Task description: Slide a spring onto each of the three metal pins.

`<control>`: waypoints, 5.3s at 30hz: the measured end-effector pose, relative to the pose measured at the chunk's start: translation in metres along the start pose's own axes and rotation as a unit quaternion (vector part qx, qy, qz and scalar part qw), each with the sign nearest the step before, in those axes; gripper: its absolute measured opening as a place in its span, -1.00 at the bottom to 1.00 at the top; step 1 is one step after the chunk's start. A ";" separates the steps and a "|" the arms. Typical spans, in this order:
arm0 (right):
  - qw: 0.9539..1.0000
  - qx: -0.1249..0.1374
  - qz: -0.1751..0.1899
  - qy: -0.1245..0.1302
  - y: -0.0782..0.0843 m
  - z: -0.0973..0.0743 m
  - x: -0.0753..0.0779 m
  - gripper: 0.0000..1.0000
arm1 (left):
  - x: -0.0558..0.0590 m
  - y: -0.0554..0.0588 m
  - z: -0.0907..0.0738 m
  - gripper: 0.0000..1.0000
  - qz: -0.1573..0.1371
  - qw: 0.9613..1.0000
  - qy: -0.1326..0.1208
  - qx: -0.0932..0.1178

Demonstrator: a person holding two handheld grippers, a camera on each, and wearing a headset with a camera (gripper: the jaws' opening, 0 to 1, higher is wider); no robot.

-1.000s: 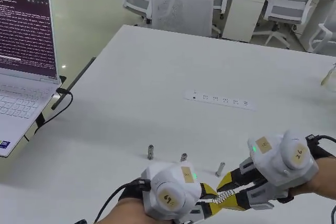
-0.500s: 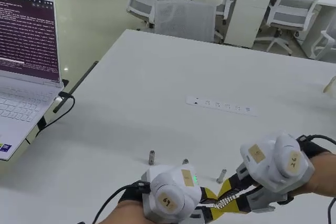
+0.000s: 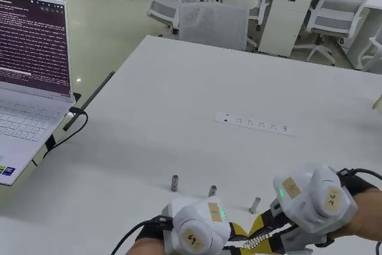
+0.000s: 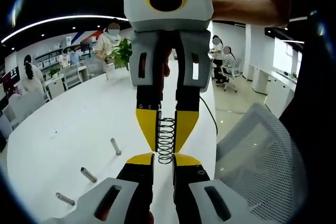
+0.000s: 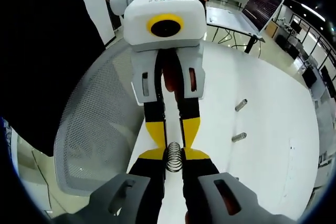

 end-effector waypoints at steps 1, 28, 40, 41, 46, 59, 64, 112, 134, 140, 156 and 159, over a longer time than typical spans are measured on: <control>1.000 0.000 0.001 0.002 0.001 0.000 0.000 -0.83 | -0.001 0.001 -0.001 -0.87 -0.002 1.000 -0.002 0.000; 0.996 -0.050 0.053 0.055 0.046 0.002 0.032 -0.83 | -0.034 0.055 -0.091 -0.38 -0.126 0.979 -0.155 0.022; 0.993 -0.063 0.065 0.071 0.061 0.002 0.058 -0.83 | -0.035 0.075 -0.126 -0.26 -0.152 0.967 -0.204 0.025; 0.993 -0.064 0.067 0.072 0.062 0.002 0.060 -0.83 | -0.034 0.077 -0.128 -0.25 -0.153 0.966 -0.207 0.024; 0.992 -0.070 0.070 0.077 0.066 0.003 0.069 -0.83 | -0.031 0.086 -0.135 -0.20 -0.161 0.963 -0.215 0.018; 0.991 -0.079 0.077 0.072 0.071 0.012 0.077 -0.83 | -0.022 0.093 -0.147 -0.07 -0.165 0.960 -0.224 0.016; 0.990 -0.087 0.079 0.074 0.076 0.018 0.083 -0.83 | -0.022 0.093 -0.155 -0.04 -0.170 0.957 -0.234 0.021; 0.986 -0.150 0.049 0.044 0.091 0.063 0.122 -0.83 | -0.008 0.108 -0.187 0.01 -0.211 0.938 -0.273 0.030; 0.984 -0.174 0.031 0.022 0.101 0.085 0.119 -0.82 | -0.007 0.111 -0.188 0.01 -0.217 0.937 -0.274 0.028; 0.983 -0.182 0.023 0.016 0.104 0.093 0.114 -0.82 | -0.006 0.112 -0.190 0.01 -0.219 0.936 -0.276 0.027; 0.982 -0.188 0.025 0.018 0.109 0.107 0.118 -0.81 | -0.005 0.112 -0.193 0.01 -0.221 0.934 -0.279 0.027; 0.982 -0.188 0.028 0.019 0.111 0.108 0.117 -0.81 | -0.005 0.112 -0.193 0.01 -0.221 0.934 -0.279 0.026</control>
Point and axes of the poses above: the centre of the closed fingertips' face, and the gripper's own axes: z roughly forward along the fingers, x roughly to its right, y roughly out of its underside, the point moved 6 cm from there along -z, roughly backward along the fingers, and after that the axes turned 14 degrees about y, right-handed, at the moved point
